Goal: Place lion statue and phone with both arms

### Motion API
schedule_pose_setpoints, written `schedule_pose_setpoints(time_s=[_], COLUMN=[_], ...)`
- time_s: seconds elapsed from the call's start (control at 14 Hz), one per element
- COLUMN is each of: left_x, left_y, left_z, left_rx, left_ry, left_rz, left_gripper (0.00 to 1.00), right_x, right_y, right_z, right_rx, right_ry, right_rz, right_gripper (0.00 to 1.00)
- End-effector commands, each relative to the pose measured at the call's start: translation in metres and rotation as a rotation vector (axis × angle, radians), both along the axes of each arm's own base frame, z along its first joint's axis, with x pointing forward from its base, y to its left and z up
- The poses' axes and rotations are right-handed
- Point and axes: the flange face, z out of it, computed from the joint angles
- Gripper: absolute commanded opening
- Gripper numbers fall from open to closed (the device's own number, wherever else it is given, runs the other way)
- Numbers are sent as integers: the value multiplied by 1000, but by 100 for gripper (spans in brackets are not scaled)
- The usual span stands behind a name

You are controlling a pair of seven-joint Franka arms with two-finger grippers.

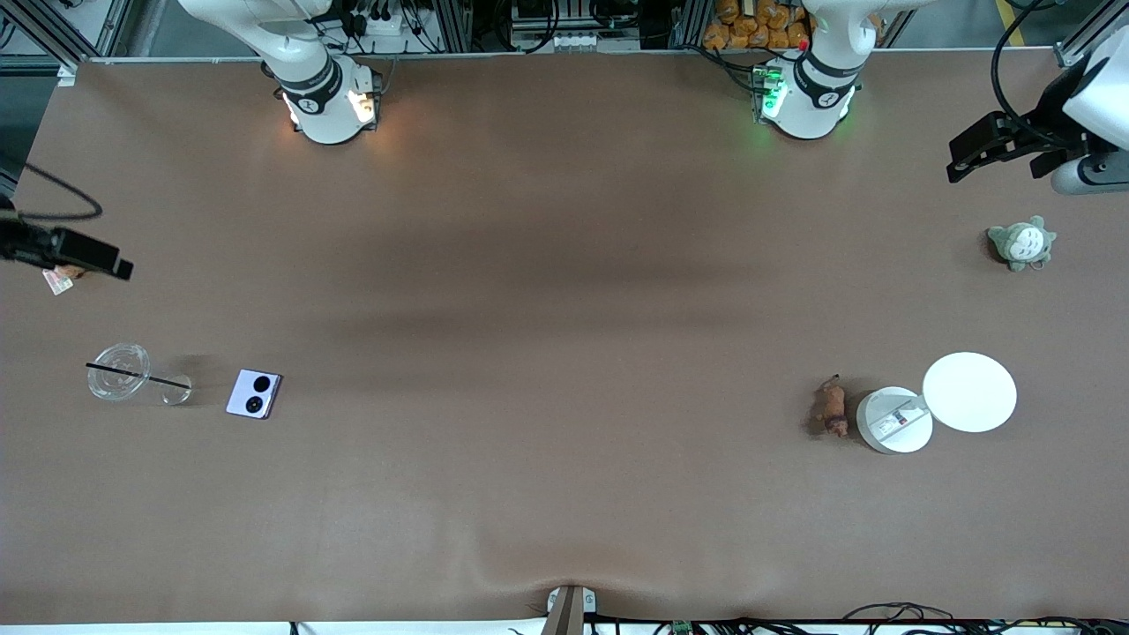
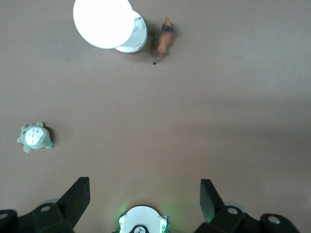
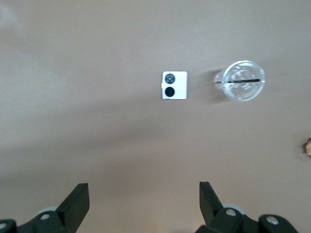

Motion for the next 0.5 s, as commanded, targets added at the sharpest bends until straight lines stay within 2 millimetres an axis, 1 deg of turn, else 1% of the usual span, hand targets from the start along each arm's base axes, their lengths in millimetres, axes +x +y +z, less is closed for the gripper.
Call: schedule_pose_setpoints(time_s=[0.0, 0.07, 0.14, 0.29, 0.36, 0.43], left_x=[-10, -13, -12, -5, -3, 0], left_y=[0, 0, 0, 7, 7, 8], left_z=[-6, -7, -7, -4, 3, 3], left_rx=[26, 29, 22, 8, 6, 4], left_ry=[-55, -64, -64, -70, -85, -87], left_rz=[12, 14, 14, 5, 6, 8], left_gripper=[100, 100, 100, 100, 100, 100], right_x=[-45, -45, -45, -44, -43, -43], right_y=[-5, -9, -12, -13, -14, -16], right_z=[-10, -15, -17, -15, -14, -16], right_rx=[-38, -36, -34, -35, -29, -26], right_ry=[-34, -25, -24, -28, -31, -25], right_rz=[133, 143, 139, 137, 135, 132], right_gripper=[100, 100, 100, 100, 100, 100])
